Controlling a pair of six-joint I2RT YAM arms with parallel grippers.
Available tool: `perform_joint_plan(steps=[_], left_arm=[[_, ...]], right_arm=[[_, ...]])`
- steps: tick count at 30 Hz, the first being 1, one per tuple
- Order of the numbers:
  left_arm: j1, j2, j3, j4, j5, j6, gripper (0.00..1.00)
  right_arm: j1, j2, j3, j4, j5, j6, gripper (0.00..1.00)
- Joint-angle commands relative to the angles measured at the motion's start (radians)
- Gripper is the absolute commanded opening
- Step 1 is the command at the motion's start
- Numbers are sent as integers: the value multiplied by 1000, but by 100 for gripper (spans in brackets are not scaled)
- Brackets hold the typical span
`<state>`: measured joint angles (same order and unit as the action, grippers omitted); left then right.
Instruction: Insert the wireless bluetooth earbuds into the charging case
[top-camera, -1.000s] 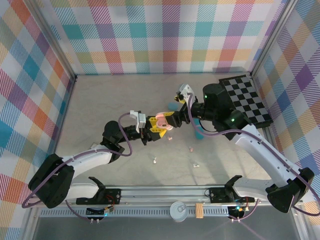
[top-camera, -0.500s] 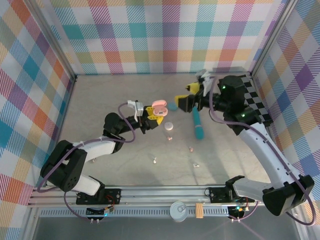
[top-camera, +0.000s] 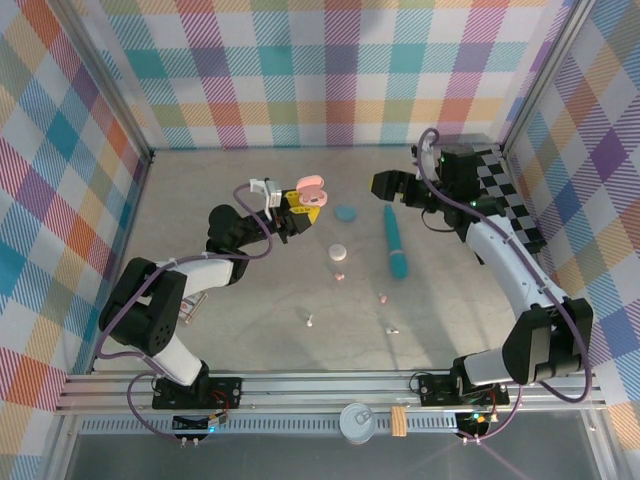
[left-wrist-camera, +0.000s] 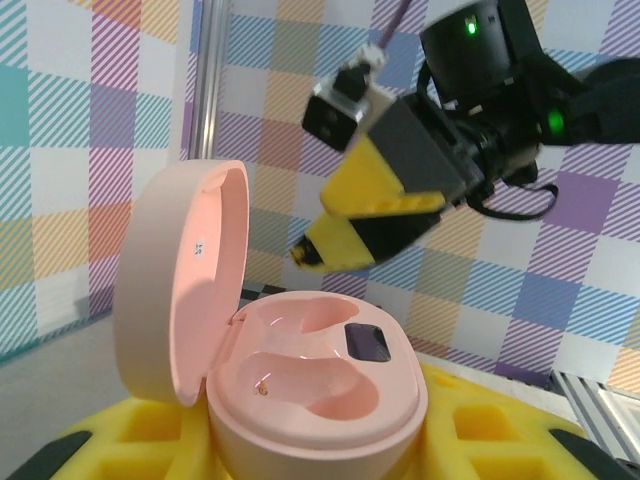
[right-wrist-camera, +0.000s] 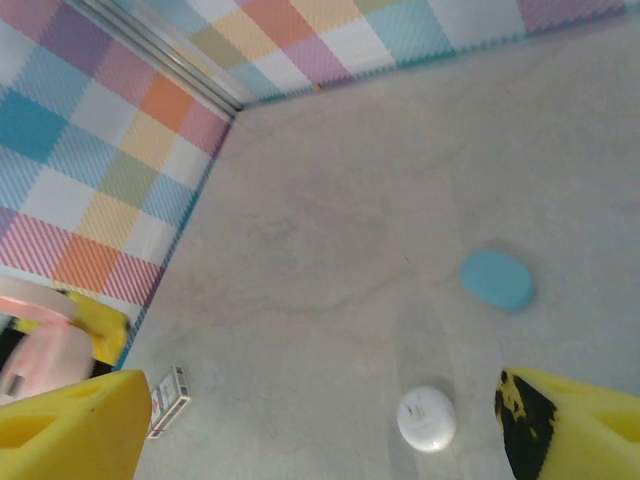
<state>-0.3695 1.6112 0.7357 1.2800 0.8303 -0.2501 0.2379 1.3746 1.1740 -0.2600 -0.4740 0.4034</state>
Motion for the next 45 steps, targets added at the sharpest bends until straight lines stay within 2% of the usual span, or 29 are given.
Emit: perform_joint_plan(steps=[1, 3, 7, 11, 14, 17, 26, 31, 37, 45], left_arm=[[14, -6, 8, 66, 36, 23, 32], [21, -20, -1, 66, 44, 23, 33], [46, -46, -42, 65, 14, 46, 32], [74, -73, -72, 61, -11, 61, 32], [91, -93, -81, 57, -17, 65, 32], [110, -110, -88, 49, -18, 66, 32], [179, -99, -76, 50, -13, 68, 32], [199, -101, -66, 46, -8, 67, 31], [222, -109, -62, 40, 4, 63, 31], [247, -136, -59, 4, 14, 73, 31]], right_arm=[[27, -74, -103, -55, 65, -23, 89], [64, -90, -123, -124, 126, -92, 88], [199, -108, -147, -228, 301, -250, 89], [331, -88, -151, -259, 430, -345, 89], [399, -44, -127, -300, 514, -373, 86], [485, 11, -101, -342, 656, -407, 86], [692, 230, -41, -332, 981, -427, 76], [732, 360, 40, -353, 1008, -406, 73], [754, 474, 120, -376, 1047, -403, 64], [760, 547, 138, -366, 1061, -414, 56]])
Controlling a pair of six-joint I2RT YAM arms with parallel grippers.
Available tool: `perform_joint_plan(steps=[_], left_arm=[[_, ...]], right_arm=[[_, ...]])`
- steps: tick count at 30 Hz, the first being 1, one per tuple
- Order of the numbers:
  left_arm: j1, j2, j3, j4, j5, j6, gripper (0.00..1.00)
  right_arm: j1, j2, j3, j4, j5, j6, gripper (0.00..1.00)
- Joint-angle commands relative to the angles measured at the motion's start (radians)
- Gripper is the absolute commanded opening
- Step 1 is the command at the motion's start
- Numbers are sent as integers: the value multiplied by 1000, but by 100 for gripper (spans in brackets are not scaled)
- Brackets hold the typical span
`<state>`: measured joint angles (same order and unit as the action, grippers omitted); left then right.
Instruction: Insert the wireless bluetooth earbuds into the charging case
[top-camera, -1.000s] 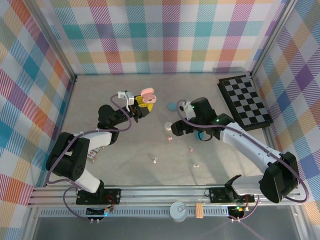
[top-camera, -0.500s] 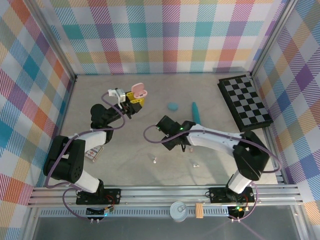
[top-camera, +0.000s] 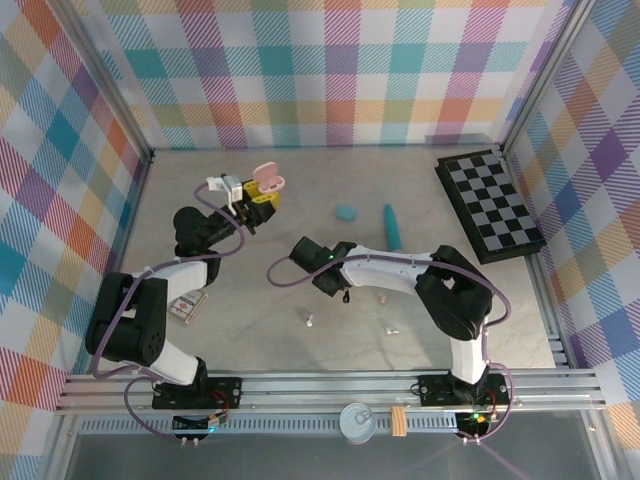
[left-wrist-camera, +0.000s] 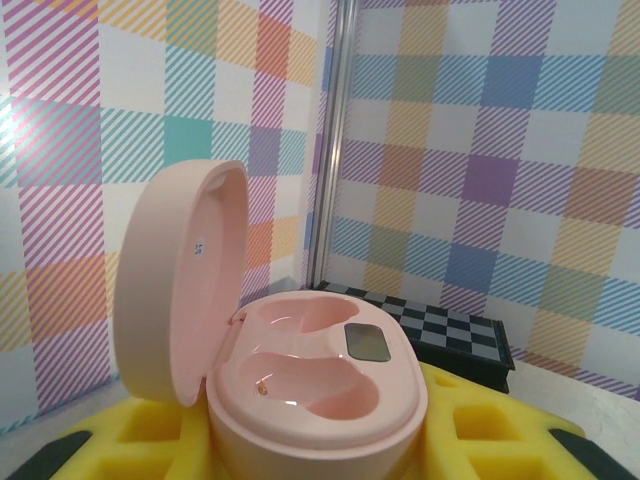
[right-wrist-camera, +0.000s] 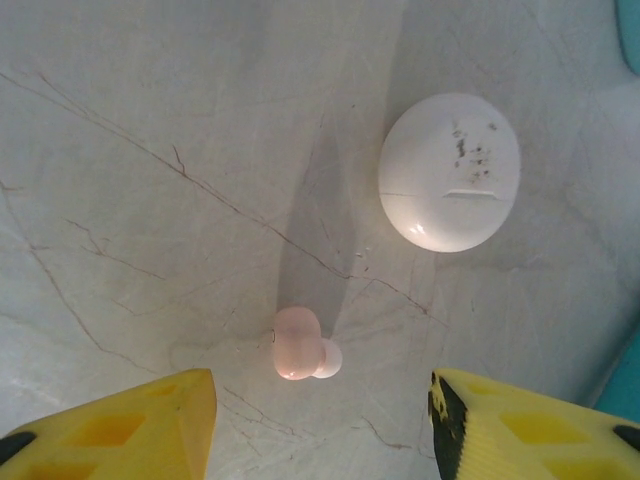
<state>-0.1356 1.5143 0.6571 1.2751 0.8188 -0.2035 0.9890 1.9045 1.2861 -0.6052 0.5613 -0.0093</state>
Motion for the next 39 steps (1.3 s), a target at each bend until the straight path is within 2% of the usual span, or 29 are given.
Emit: perform_joint_plan(steps=[1, 12, 25, 39], left_arm=[[14, -42, 21, -1, 26, 31, 31], [15, -65, 21, -23, 35, 39, 31], [16, -72, 21, -28, 49, 38, 31], [17, -79, 18, -30, 52, 39, 31]], right_arm=[[10, 23, 25, -19, 26, -2, 55], [12, 68, 36, -19, 41, -15, 47], [10, 126, 91, -51, 89, -13, 43], [-28, 165, 181, -235, -24, 53, 45]])
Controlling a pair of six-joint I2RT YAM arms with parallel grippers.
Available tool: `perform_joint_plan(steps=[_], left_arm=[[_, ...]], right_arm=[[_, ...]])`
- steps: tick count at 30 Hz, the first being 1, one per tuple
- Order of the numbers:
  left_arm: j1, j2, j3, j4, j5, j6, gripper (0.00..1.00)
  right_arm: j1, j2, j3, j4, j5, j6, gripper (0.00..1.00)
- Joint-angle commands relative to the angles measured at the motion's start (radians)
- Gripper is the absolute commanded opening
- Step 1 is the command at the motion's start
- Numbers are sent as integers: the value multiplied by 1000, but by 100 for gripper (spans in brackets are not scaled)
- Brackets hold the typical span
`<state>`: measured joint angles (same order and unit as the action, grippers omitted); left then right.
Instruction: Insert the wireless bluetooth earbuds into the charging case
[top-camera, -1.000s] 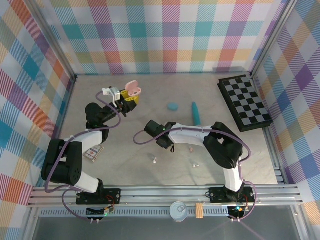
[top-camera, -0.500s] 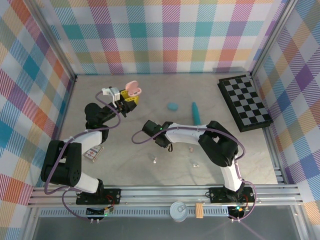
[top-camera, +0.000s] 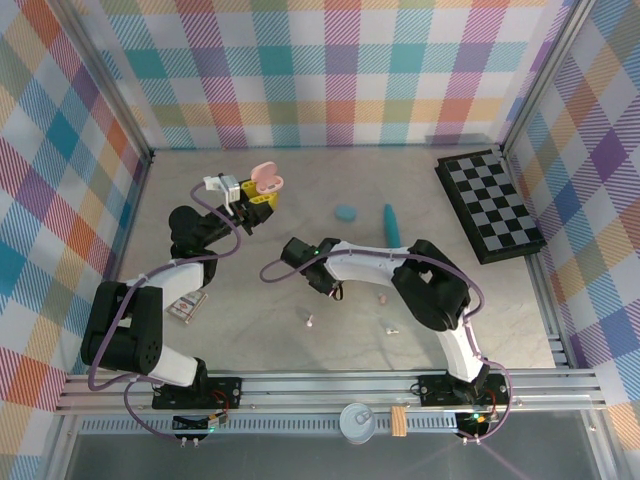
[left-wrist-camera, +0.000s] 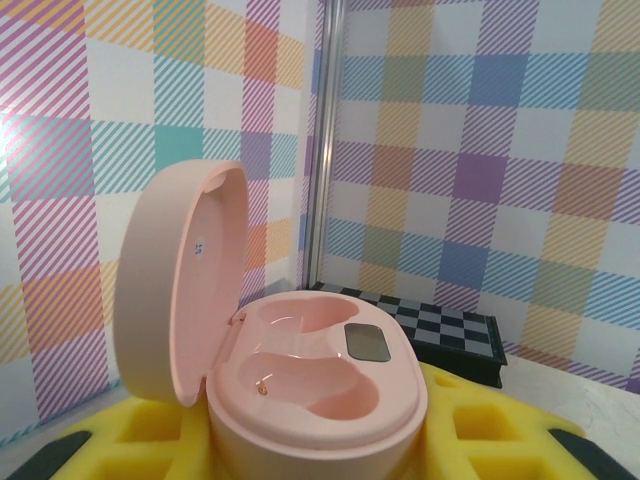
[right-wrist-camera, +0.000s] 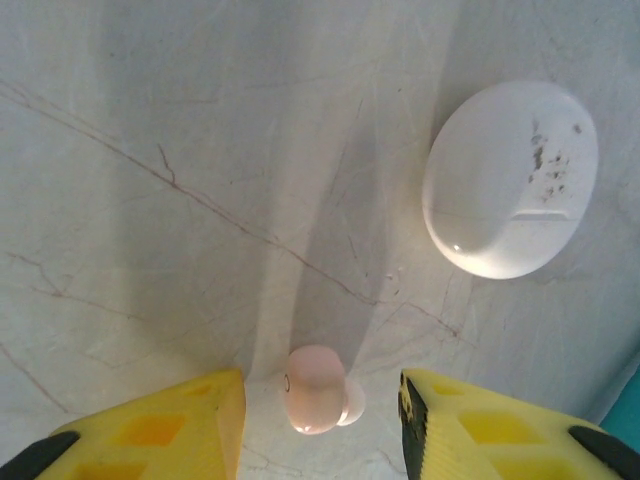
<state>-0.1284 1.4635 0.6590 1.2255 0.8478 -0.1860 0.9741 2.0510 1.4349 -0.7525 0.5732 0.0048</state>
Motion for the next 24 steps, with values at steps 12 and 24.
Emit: perform_joint_plan(steps=[12, 24], left_arm=[[9, -26, 20, 22, 29, 14, 31], [10, -16, 21, 30, 32, 13, 31]], right_arm=[[-29, 50, 51, -53, -24, 40, 42], [-37, 75, 99, -34, -85, 13, 41]])
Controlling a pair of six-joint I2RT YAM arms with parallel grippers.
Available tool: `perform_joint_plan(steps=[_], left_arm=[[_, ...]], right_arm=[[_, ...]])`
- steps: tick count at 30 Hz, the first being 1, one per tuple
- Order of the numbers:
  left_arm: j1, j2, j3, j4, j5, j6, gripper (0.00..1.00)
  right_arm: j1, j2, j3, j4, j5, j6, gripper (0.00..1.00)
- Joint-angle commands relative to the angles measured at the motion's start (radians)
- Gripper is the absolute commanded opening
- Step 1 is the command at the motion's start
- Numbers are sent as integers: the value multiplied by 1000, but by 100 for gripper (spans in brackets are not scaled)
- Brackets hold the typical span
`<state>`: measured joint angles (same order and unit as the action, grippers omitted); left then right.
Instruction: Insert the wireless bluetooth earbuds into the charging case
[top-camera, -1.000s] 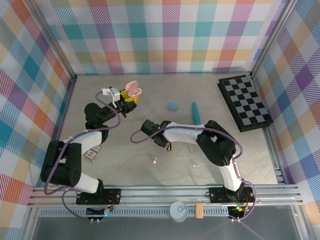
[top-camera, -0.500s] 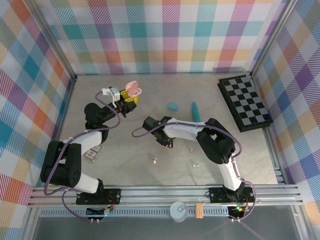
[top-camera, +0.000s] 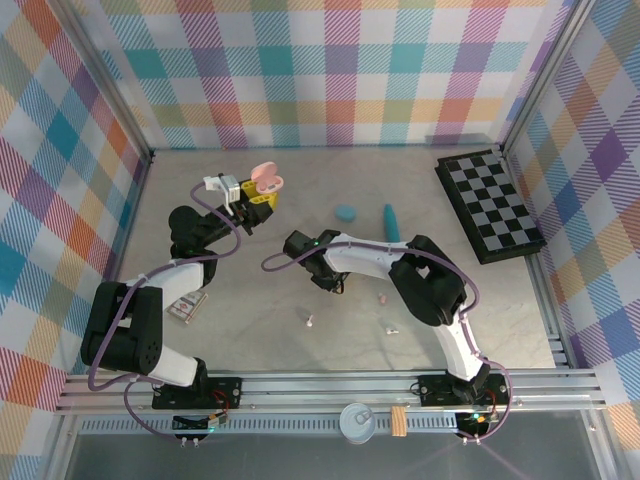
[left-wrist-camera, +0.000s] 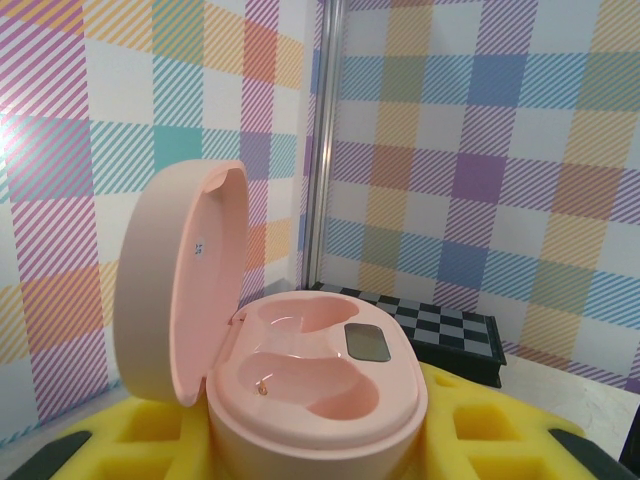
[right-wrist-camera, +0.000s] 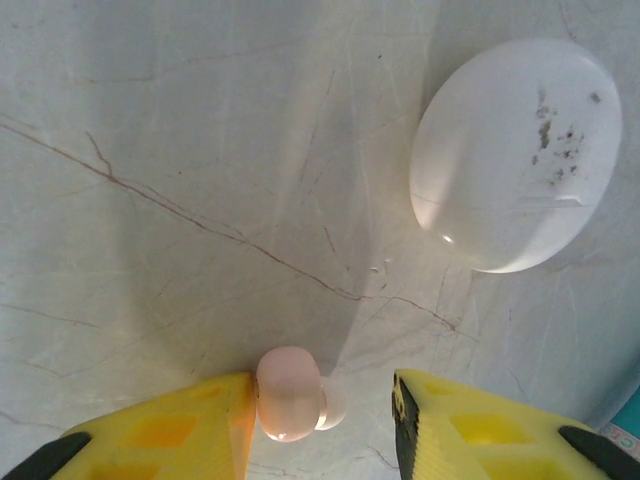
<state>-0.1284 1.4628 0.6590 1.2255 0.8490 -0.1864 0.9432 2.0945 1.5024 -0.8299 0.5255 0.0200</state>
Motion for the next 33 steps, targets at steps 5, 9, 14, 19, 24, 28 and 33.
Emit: perform_joint_plan(steps=[5, 9, 14, 19, 24, 28, 33], left_arm=[[10, -9, 23, 38, 30, 9, 31], [10, -2, 25, 51, 32, -3, 31], [9, 8, 30, 66, 36, -10, 31], [9, 8, 31, 66, 36, -10, 31], [9, 8, 34, 63, 38, -10, 31], [10, 10, 37, 63, 41, -11, 31], [10, 11, 38, 63, 41, -12, 31]], right_arm=[[-8, 41, 38, 41, -38, -8, 34], [-8, 43, 39, 42, -37, -15, 34], [-6, 46, 51, 52, -42, -27, 32], [-5, 48, 64, 60, -62, -36, 32], [-6, 62, 75, 48, -60, -34, 28], [-6, 62, 66, 48, -53, -32, 25], [-6, 55, 62, 47, -54, -25, 22]])
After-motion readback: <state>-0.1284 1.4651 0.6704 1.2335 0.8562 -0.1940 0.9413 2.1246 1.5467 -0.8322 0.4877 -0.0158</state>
